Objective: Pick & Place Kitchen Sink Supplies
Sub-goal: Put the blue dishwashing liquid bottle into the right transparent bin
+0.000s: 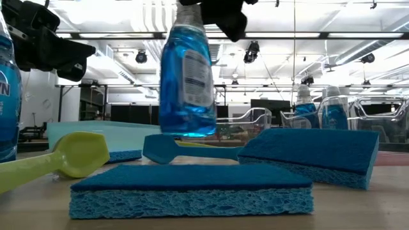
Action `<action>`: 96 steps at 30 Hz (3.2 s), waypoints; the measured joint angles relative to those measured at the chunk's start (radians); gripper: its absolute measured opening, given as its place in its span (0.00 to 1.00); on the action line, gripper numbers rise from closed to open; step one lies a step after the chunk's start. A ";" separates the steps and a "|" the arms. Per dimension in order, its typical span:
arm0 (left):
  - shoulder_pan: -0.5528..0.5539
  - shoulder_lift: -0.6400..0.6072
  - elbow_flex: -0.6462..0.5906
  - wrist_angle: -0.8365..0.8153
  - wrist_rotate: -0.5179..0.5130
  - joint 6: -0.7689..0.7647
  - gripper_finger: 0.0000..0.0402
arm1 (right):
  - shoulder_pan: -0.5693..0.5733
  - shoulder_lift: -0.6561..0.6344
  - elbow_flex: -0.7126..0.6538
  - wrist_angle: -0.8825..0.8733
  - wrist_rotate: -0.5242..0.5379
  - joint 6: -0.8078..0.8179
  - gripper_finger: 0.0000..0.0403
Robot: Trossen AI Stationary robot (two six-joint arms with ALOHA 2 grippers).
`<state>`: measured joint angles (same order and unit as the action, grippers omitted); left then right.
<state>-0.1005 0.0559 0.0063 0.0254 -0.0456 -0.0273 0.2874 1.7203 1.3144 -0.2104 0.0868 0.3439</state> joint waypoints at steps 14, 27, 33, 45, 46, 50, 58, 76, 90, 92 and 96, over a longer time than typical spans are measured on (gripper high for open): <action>0.000 0.000 0.000 0.000 0.000 0.000 0.00 | 0.003 -0.126 -0.002 -0.074 0.039 0.007 0.31; 0.000 0.000 0.000 0.000 0.000 0.000 0.00 | 0.018 -0.250 -0.008 -0.243 0.219 0.057 0.31; 0.000 0.001 0.000 0.000 0.000 0.000 0.00 | 0.043 -0.307 -0.014 -0.319 0.328 0.075 0.31; 0.000 0.001 0.000 0.000 0.000 0.000 0.00 | 0.086 -0.401 -0.017 -0.540 0.562 0.259 0.31; 0.000 0.001 0.000 0.000 0.000 0.000 0.00 | 0.090 -0.409 -0.017 -0.559 0.580 0.274 0.31; 0.000 0.001 0.000 0.000 0.000 0.000 0.00 | 0.112 -0.443 -0.034 -0.611 0.644 0.315 0.31; 0.000 0.001 0.000 0.000 0.000 0.000 0.00 | 0.139 -0.538 -0.136 -0.623 0.716 0.434 0.32; 0.000 0.001 0.000 0.000 0.000 0.000 0.00 | 0.141 -0.833 -0.414 -0.623 0.769 0.636 0.31; 0.000 0.001 0.000 0.000 0.000 0.000 0.00 | 0.140 -0.914 -0.382 -0.745 0.801 0.645 0.31; 0.000 0.001 0.000 0.000 0.000 0.000 0.00 | 0.140 -0.914 -0.375 -0.818 0.814 0.701 0.31; 0.000 0.001 0.000 0.000 0.000 0.000 0.00 | 0.140 -0.913 -0.375 -0.941 0.834 0.853 0.31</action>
<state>-0.1007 0.0570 0.0063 0.0256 -0.0458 -0.0273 0.4271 0.8068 0.9389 -1.1514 0.9204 1.1972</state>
